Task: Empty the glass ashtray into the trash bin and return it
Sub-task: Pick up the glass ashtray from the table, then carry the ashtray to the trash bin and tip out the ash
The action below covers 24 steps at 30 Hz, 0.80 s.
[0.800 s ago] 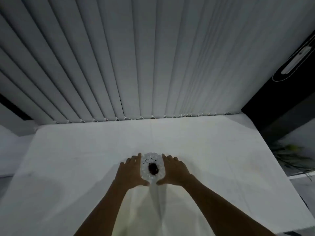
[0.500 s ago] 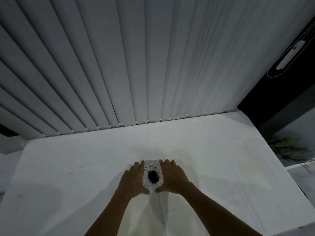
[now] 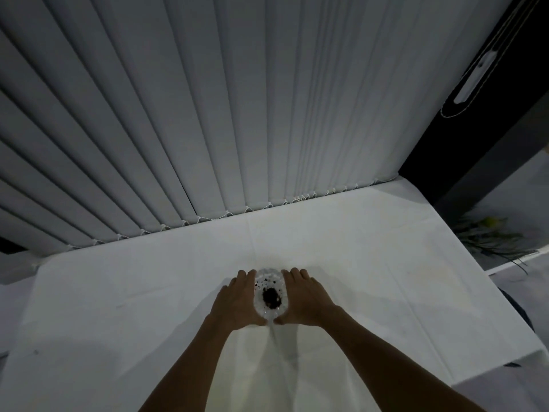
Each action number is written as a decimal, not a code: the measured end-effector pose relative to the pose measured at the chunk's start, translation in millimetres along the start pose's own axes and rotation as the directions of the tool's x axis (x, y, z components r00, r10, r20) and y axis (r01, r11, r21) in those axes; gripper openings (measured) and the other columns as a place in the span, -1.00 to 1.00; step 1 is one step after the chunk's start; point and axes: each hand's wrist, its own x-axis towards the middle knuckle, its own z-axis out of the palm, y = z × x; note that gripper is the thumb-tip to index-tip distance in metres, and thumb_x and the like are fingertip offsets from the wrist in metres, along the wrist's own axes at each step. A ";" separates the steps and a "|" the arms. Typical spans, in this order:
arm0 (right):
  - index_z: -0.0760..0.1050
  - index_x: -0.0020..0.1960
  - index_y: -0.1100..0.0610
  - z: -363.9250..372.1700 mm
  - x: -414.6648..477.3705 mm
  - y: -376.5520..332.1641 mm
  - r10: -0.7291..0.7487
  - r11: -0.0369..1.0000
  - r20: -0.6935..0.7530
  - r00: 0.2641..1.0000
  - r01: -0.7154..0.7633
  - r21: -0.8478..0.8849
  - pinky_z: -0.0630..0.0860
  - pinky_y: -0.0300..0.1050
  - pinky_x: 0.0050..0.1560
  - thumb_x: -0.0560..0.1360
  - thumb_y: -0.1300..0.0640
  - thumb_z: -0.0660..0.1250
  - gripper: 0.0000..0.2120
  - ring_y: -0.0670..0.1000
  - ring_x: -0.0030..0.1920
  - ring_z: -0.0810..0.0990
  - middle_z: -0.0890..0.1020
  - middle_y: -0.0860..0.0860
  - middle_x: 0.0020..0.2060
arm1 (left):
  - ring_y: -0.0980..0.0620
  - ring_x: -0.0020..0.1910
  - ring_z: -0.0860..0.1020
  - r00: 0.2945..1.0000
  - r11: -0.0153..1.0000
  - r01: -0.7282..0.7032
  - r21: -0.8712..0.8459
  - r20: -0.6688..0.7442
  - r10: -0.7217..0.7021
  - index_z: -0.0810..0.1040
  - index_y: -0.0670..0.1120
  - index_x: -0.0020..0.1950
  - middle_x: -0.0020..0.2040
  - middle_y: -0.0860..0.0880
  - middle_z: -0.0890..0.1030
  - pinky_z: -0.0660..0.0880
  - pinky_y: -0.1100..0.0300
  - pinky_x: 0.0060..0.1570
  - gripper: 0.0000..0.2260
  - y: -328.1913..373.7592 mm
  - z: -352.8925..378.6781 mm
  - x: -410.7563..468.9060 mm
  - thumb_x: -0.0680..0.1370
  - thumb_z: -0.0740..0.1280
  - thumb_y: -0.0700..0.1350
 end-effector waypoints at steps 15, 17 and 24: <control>0.29 0.57 0.06 -59.5 -125.5 112.0 0.162 0.895 -0.292 0.943 -0.016 0.445 0.49 -0.13 0.36 0.23 -0.12 0.72 0.05 -0.10 0.31 0.37 0.45 0.00 0.31 | 0.00 0.23 0.55 0.976 0.944 -0.183 -0.276 0.068 0.209 0.29 0.06 0.43 0.28 0.05 0.52 0.55 0.13 0.10 -0.05 161.3 -25.4 16.8 0.19 0.74 0.08; 0.30 0.56 0.07 -69.1 -149.8 135.8 0.181 0.897 -0.321 0.930 -0.022 0.441 0.46 -0.14 0.37 0.22 -0.13 0.72 0.05 -0.10 0.32 0.33 0.46 0.01 0.33 | 0.02 0.20 0.56 0.967 0.936 -0.212 -0.279 0.078 0.242 0.30 0.05 0.39 0.25 0.05 0.54 0.55 0.17 0.03 -0.08 195.8 -21.8 18.4 0.18 0.74 0.08; 0.28 0.55 0.10 -104.7 -248.6 226.9 0.266 0.888 -0.404 0.875 -0.059 0.457 0.39 -0.27 0.33 0.20 -0.12 0.74 0.07 -0.12 0.30 0.33 0.44 -0.01 0.32 | 0.02 0.18 0.59 0.937 0.900 -0.294 -0.322 0.089 0.337 0.33 0.05 0.37 0.22 0.05 0.56 0.57 0.20 0.01 -0.11 334.3 5.4 16.6 0.18 0.74 0.04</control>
